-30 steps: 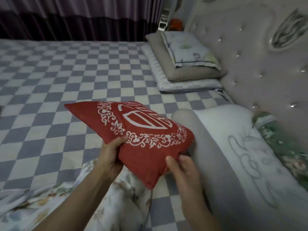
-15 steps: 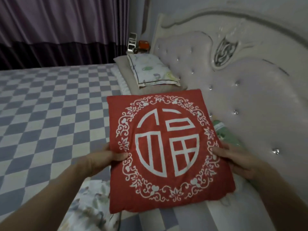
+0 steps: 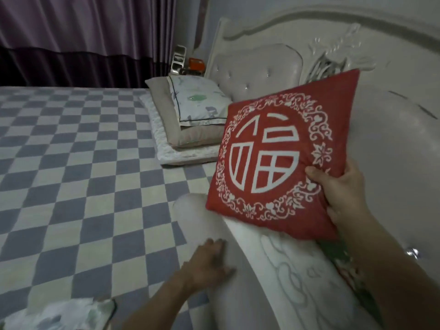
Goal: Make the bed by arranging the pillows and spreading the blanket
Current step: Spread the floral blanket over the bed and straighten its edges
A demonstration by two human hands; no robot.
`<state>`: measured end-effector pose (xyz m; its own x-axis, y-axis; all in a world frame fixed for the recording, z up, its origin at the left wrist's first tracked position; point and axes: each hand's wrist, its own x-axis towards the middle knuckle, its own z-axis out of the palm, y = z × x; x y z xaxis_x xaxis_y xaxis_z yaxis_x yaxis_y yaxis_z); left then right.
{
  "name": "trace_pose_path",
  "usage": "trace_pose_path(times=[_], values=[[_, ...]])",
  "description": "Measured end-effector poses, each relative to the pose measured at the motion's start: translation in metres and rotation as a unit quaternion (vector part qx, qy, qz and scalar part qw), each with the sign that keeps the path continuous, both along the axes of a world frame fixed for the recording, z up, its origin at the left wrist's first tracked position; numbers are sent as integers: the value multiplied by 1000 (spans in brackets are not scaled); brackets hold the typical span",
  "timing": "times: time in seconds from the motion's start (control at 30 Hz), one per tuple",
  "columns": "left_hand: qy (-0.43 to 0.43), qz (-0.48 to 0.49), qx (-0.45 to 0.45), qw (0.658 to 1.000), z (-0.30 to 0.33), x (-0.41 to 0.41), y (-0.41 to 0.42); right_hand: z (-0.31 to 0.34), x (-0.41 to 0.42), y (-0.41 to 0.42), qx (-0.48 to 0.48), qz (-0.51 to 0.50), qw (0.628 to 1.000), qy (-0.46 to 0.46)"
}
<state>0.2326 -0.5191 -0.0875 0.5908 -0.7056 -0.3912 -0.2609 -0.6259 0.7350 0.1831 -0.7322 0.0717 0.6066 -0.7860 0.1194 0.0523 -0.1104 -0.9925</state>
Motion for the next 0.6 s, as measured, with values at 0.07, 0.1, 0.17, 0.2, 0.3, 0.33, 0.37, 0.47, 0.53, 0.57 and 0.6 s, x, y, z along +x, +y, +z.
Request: trace_pose_path(times=[0.07, 0.1, 0.17, 0.2, 0.3, 0.33, 0.37, 0.47, 0.53, 0.57, 0.6], values=[[40, -12, 61, 997, -18, 2, -18, -4, 28, -21, -17, -19, 1000, -7], [52, -15, 83, 995, -30, 3, -22, -7, 42, -32, -18, -20, 1000, -4], [40, -38, 119, 991, -47, 6, -28, -17, 64, -55, -22, -11, 999, 23], [35, -51, 134, 989, -52, 9, -31, -25, 71, -66, -26, -7, 998, 50], [24, -70, 141, 987, -61, 15, -35, -61, 72, -86, -73, 24, 983, 165], [16, -84, 143, 986, -64, 16, -36, -73, 69, -87, -111, 28, 974, 196], [6, -94, 145, 985, -69, 16, -37, -87, 65, -87, -142, 29, 964, 224], [-18, -97, 147, 984, -83, 14, -39, -120, 52, -73, -188, 20, 946, 264], [-8, -86, 158, 984, -93, 16, -39, -131, 43, -56, -192, 29, 946, 261], [1, -79, 165, 983, -98, 18, -38, -134, 40, -46, -190, 35, 949, 251], [10, -66, 167, 984, -102, 18, -39, -135, 33, -38, -198, 40, 950, 237]])
